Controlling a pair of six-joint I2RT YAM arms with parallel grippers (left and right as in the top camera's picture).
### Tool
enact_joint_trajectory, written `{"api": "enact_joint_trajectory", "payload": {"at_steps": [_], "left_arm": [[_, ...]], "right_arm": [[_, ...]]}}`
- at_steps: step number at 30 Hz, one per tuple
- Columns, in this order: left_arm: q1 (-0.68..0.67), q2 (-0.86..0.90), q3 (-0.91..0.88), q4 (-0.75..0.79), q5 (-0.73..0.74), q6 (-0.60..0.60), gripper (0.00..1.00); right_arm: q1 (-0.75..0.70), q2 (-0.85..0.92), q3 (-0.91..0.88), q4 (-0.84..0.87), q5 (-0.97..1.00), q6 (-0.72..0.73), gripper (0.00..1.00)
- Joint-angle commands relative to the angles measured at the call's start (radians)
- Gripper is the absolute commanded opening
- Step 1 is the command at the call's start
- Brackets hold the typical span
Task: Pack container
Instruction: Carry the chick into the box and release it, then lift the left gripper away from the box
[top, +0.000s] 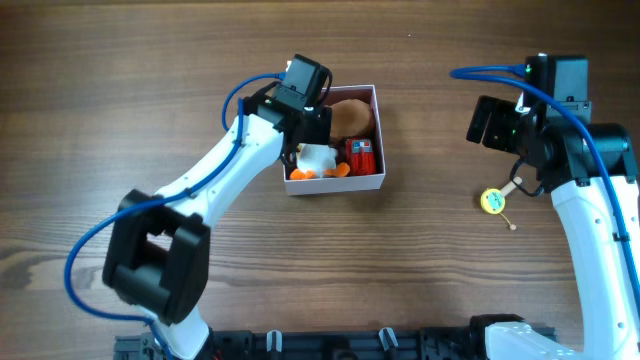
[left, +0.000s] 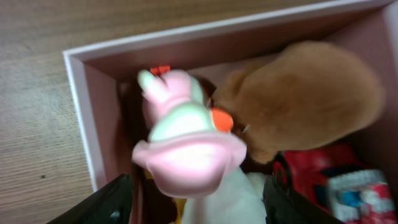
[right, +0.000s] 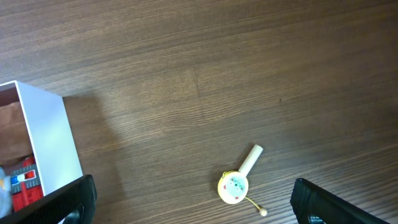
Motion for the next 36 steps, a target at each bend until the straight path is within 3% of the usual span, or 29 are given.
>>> {"api": "enact_joint_trajectory", "payload": {"at_steps": [1,7,11,14,16,20,24,33,36], "left_arm": [[0.005,-0.133,0.004,0.008,-0.018,-0.006,0.67],[0.011,-0.246,0.004,-0.014,-0.083,-0.005,0.67],[0.056,-0.258,0.003,-0.075,-0.254,-0.006,0.82],[0.137,-0.258,0.003,-0.135,-0.256,-0.074,0.88],[0.21,-0.256,0.003,-0.153,-0.251,-0.146,1.0],[0.356,-0.254,0.003,-0.173,-0.142,-0.185,1.0],[0.427,-0.254,0.003,-0.182,-0.128,-0.184,1.0],[0.45,-0.254,0.003,-0.182,-0.128,-0.184,1.0],[0.45,-0.254,0.003,-0.182,-0.128,-0.184,1.0]], "right_arm": [[-0.002,0.002,-0.005,0.001,-0.002,0.014,1.0],[-0.002,0.002,-0.005,0.001,-0.002,0.016,1.0],[-0.002,0.002,-0.005,0.001,-0.002,0.015,1.0],[-0.002,0.002,-0.005,0.001,-0.002,0.014,1.0],[-0.002,0.002,-0.005,0.001,-0.002,0.015,1.0],[-0.002,0.002,-0.005,0.001,-0.002,0.015,1.0],[-0.002,0.002,-0.005,0.001,-0.002,0.015,0.99],[-0.002,0.002,-0.005,0.018,-0.005,0.016,1.0],[-0.002,0.002,-0.005,0.069,-0.106,0.016,1.0]]}}
